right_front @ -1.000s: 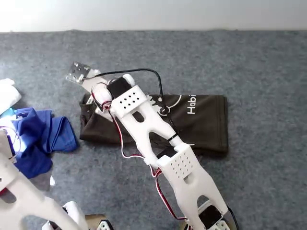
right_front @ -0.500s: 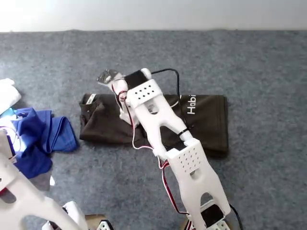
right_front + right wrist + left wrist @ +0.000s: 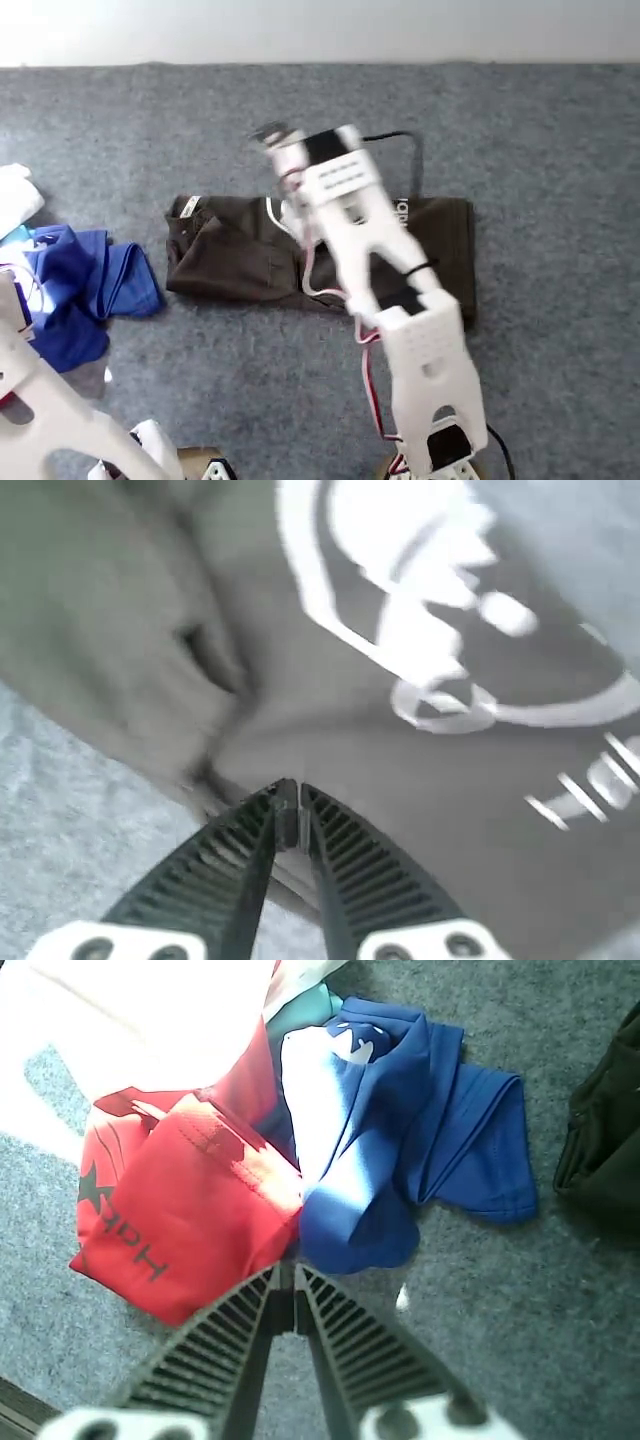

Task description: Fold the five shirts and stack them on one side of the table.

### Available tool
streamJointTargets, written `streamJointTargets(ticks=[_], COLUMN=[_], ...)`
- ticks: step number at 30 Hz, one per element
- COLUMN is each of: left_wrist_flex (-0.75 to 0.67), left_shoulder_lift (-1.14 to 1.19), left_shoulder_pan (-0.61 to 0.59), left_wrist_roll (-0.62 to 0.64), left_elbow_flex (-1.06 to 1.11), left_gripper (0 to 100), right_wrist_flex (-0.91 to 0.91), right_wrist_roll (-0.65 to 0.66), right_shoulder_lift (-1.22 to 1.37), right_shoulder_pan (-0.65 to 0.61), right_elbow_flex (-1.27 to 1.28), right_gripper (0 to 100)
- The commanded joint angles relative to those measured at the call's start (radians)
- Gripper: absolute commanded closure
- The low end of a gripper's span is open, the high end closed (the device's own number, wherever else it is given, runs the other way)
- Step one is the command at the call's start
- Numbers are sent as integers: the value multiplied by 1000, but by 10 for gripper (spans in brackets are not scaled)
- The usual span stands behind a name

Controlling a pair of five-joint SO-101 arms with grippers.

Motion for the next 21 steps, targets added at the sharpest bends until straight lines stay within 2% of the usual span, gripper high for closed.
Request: streamJointTargets(ticks=[1,7,13,21], left_wrist_flex=[-2,-2,-2,0], left_shoulder_lift=[-26,-25,-20,-20], left_shoulder_pan=[0,2,2,2], left_wrist_roll=[9,9,9,9], left_elbow_flex=[-7,-4,-4,-4], left_gripper=[987,987,987,987], right_wrist_flex=[47,7,-58,-101], right_wrist_roll=[-18,-25,-176,-192], right_shoulder_lift=[-150,-234,-229,-252], right_shoulder_pan=[119,288,407,447], right_elbow_flex=[104,236,261,324], right_gripper=[985,971,708,696])
